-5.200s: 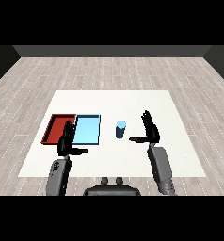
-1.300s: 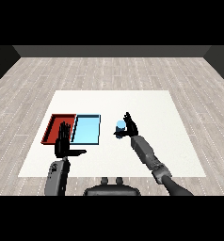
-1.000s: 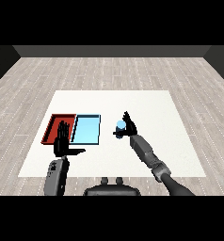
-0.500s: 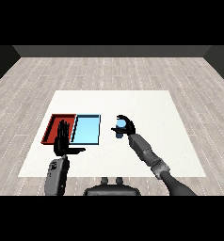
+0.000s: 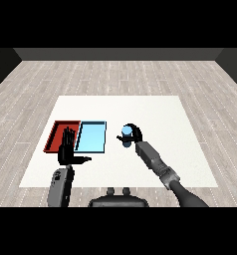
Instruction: Pick the blue can and put it in the blue box
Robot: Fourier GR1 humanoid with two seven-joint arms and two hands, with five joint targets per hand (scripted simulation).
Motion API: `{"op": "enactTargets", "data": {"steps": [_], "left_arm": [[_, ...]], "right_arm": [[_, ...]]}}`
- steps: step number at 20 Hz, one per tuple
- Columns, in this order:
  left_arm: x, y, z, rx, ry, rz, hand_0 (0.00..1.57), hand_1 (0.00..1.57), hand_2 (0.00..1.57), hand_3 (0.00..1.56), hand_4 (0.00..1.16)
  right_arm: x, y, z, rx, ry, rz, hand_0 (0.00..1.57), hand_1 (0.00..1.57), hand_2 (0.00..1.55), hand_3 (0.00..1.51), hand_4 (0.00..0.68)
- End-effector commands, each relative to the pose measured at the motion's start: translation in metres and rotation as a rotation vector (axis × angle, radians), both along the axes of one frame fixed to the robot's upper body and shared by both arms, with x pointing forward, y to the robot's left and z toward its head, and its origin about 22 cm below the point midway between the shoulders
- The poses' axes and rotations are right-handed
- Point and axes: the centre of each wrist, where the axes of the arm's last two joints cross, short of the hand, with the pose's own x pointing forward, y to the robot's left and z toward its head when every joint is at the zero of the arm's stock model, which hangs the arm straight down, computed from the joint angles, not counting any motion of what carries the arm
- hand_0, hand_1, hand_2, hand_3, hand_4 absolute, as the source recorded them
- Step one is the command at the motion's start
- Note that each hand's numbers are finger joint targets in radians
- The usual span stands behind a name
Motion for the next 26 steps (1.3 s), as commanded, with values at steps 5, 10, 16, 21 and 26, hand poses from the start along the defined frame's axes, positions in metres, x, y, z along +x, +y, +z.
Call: {"op": "enactTargets", "data": {"steps": [5,10,16,21,26], "left_arm": [[-0.008,-0.024,-0.007,0.069,0.041,-0.041,0.0,0.0,0.0,0.0,0.0],[0.013,-0.042,-0.023,0.048,0.099,-0.092,0.0,0.0,0.0,0.0,0.0],[0.016,-0.064,-0.011,0.036,0.147,-0.176,0.0,0.0,0.0,0.0,0.0],[0.025,-0.07,-0.011,0.064,0.17,-0.177,0.0,0.0,0.0,0.0,0.0],[0.028,-0.091,-0.002,0.041,0.169,-0.209,0.0,0.0,0.0,0.0,0.0]], "right_arm": [[0.008,0.002,0.022,-0.002,-0.111,0.013,1.49,1.49,1.45,1.41,0.653],[0.026,0.009,0.056,-0.008,-0.182,0.029,1.5,1.5,1.46,1.41,0.648],[0.015,0.018,0.067,0.008,-0.297,0.081,1.44,1.44,1.44,1.42,0.665],[-0.036,-0.001,0.053,0.021,-0.286,0.083,1.44,1.44,1.44,1.42,0.665],[-0.047,-0.02,0.075,0.012,-0.314,0.071,1.43,1.43,1.45,1.42,0.659]]}}
